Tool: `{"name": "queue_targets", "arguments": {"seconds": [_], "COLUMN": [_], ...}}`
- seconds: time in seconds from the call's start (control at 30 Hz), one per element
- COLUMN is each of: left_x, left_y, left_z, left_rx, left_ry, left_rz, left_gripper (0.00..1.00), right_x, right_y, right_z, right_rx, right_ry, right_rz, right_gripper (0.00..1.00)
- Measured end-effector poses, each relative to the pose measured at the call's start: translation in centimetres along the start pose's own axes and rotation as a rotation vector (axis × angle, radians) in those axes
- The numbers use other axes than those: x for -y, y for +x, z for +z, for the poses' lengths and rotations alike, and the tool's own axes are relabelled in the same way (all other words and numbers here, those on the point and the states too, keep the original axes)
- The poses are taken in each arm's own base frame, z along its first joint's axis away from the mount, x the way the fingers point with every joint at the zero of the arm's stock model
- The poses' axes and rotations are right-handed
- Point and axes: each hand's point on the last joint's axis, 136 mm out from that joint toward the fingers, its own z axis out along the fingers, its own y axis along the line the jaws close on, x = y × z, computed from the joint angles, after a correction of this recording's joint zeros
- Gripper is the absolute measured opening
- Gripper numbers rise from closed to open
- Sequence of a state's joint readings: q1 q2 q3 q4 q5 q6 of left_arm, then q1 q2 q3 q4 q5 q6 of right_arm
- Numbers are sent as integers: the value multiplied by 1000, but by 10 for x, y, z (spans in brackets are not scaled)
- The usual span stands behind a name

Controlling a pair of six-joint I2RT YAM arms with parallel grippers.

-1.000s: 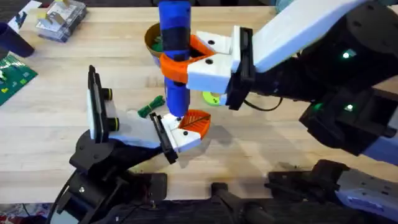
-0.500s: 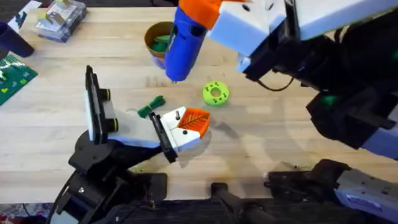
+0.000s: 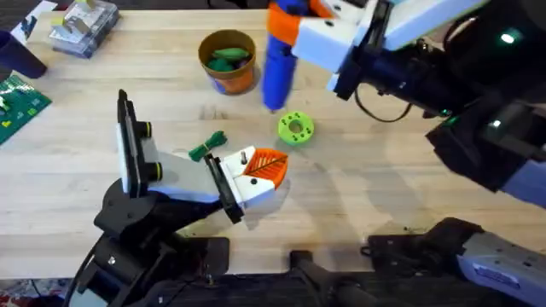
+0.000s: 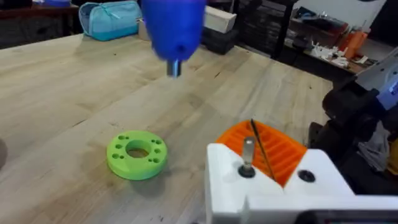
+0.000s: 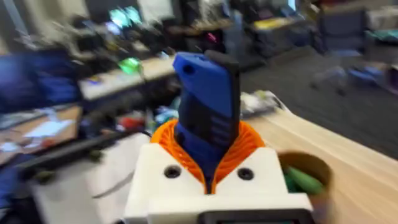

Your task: Pick up the gripper from the table and insert it into the empty holder that is missing its gripper. Then pick up a screw, insert it into the mounting hole, and use the screwdriver to tighten it. Finally, clean up the table by picking up the vegetable and placing it into the bucket.

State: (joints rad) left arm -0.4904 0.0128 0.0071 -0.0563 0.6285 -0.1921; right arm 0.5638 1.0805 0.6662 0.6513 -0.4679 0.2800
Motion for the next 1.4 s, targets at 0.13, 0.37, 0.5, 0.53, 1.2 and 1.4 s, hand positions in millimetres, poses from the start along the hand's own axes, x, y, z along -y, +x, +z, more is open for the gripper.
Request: {"name": "queue_targets", "arguments": {"seconds": [0.13, 0.37, 0.5, 0.53, 1.2, 1.4], "left_x": [0, 0, 0, 0, 0, 0], "left_y": [0, 0, 0, 0, 0, 0], "left_z": [0, 0, 0, 0, 0, 0], "left_rx": [0, 0, 0, 0, 0, 0], "left_ry": [0, 0, 0, 0, 0, 0], "left_rz": [0, 0, 0, 0, 0, 0], "left_gripper": [14, 14, 15, 14, 14, 14], "right_x": [43, 105, 130, 132, 158, 153], "right_y": [28, 67, 103, 111, 235, 236], "right_z": [-14, -56, -92, -99, -159, -153], "right_rx": [-120, -312, -512, -561, -1176, -1160], "right_ry": [135, 337, 397, 390, 129, 207], "right_rz": [-6, -7, -139, -187, -587, -464], "right_gripper": [25, 25, 25, 25, 484, 994]}}
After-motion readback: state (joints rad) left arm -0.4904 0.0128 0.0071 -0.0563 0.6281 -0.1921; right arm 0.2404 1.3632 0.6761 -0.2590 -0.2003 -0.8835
